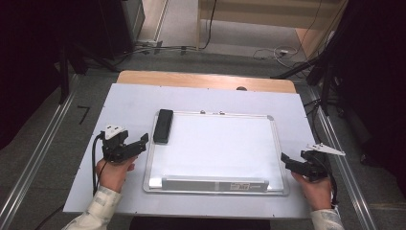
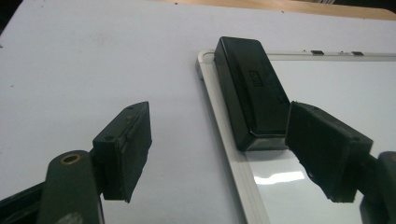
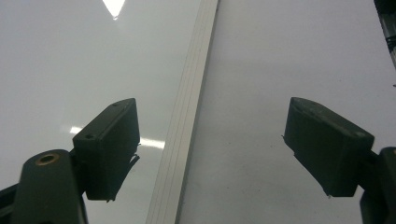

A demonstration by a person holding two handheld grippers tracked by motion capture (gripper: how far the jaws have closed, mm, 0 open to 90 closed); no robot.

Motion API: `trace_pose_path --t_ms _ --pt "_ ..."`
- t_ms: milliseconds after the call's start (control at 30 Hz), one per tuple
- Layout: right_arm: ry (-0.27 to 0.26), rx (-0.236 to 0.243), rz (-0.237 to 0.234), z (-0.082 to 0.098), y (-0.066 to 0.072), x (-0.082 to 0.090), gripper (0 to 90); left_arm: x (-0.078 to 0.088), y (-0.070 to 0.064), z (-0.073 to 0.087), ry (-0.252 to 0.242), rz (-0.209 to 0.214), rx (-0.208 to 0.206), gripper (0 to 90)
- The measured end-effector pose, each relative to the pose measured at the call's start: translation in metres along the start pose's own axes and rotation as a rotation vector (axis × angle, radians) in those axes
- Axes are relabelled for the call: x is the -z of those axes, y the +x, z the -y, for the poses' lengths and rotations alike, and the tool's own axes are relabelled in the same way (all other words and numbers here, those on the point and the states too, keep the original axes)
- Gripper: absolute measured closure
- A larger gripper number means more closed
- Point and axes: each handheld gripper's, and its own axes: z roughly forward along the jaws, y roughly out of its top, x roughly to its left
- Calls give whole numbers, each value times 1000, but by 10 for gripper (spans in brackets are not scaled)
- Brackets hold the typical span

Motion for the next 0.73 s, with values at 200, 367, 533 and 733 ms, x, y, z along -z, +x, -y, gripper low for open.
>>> trace_pose_path --t_ms 200,367,533,733 --pt "0 -3 4 1 -1 1 168 10 11 5 -5 -17 10 229" --pt "0 -5 10 1 -2 2 168 16 20 9 3 -30 14 229" --pt "-3 -7 15 2 -5 3 168 21 28 15 13 -50 11 229" --pt "-9 -18 21 4 -9 6 168 25 43 25 46 -80 21 229"
